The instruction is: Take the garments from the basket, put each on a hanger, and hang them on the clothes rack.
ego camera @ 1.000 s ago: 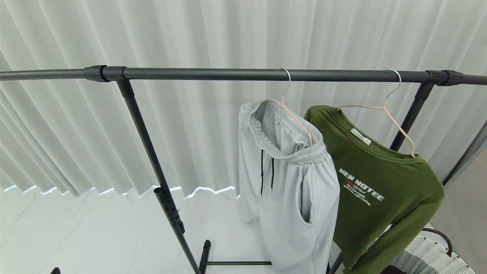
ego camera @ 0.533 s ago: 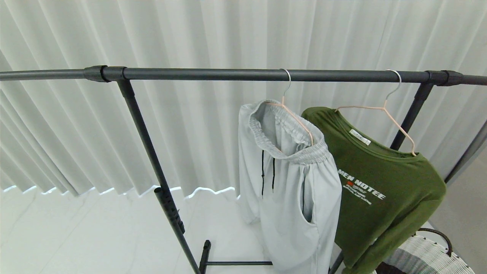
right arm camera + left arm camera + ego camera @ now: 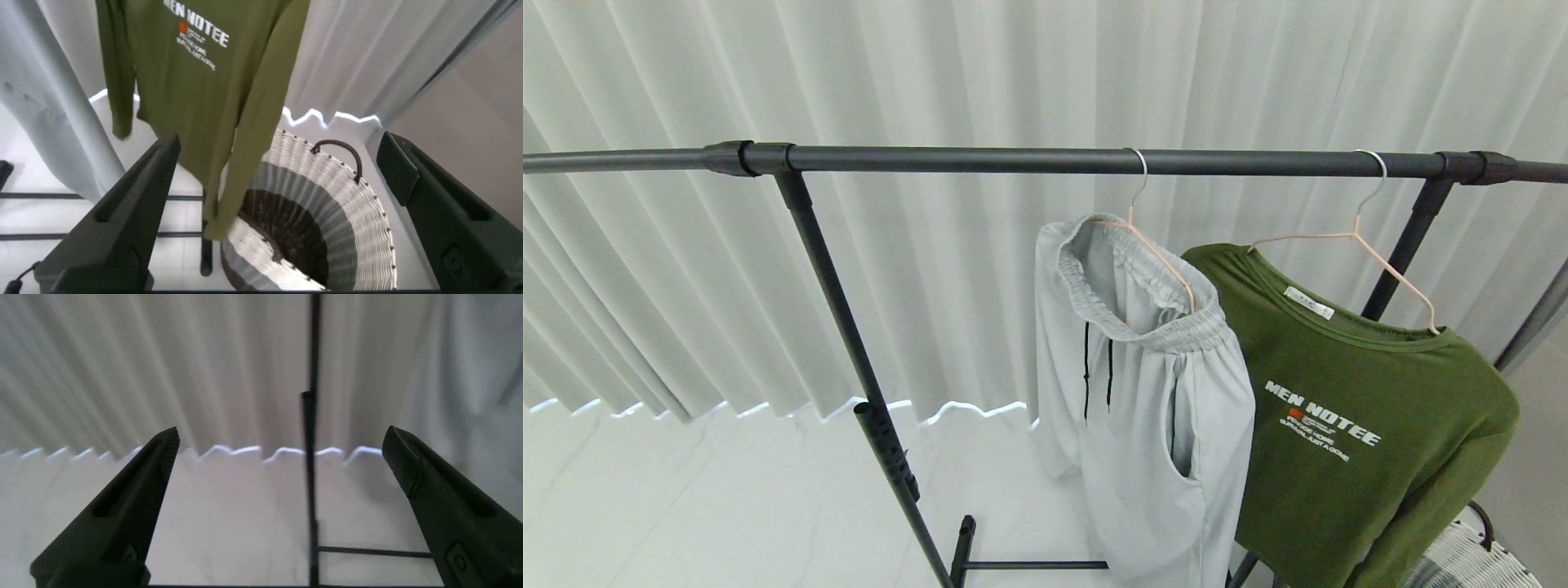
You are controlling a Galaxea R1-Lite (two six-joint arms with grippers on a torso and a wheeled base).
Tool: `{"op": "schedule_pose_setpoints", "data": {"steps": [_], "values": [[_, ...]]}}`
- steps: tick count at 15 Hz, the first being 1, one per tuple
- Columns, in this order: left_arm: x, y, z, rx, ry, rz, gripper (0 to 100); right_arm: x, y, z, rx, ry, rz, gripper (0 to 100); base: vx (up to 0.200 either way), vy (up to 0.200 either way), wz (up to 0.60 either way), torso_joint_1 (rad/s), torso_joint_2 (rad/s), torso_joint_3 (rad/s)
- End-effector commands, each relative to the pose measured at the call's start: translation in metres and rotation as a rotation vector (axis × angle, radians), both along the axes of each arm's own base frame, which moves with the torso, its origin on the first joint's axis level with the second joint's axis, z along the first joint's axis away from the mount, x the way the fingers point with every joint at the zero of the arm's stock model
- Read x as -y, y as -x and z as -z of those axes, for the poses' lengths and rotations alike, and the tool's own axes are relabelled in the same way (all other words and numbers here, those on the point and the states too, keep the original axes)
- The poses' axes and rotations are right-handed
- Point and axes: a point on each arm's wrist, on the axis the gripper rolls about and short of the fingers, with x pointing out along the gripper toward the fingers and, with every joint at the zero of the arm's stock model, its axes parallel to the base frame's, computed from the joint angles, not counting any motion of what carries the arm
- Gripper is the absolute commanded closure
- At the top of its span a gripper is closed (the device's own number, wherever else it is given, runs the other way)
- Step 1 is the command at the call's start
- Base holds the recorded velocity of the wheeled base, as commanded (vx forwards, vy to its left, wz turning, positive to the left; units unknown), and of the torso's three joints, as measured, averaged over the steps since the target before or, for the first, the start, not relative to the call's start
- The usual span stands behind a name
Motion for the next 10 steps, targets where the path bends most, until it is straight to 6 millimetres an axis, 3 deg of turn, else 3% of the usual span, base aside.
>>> {"op": "schedule_pose_setpoints", "data": {"steps": [1,4,10], "values": [[0.0001,-0.0001,0.0002,0.0,0.009,0.013,0,0.0002,-0.0005,0.0,-0.007,-0.001,-0.012,0,0.0,0.0,0.0,0.0,0.0,0.0],[0.0027,-0.0004,0.004,-0.031,0.038,0.124,0,0.0034,0.0022,0.0008,0.02,-0.009,-0.205,0,0.0,0.0,0.0,0.0,0.0,0.0],[0.0025,-0.0002,0.0055,-0.052,0.103,0.116,0,0.0044,0.0074,0.0024,0.087,-0.084,-0.052,0,0.0,0.0,0.0,0.0,0.0,0.0]]}}
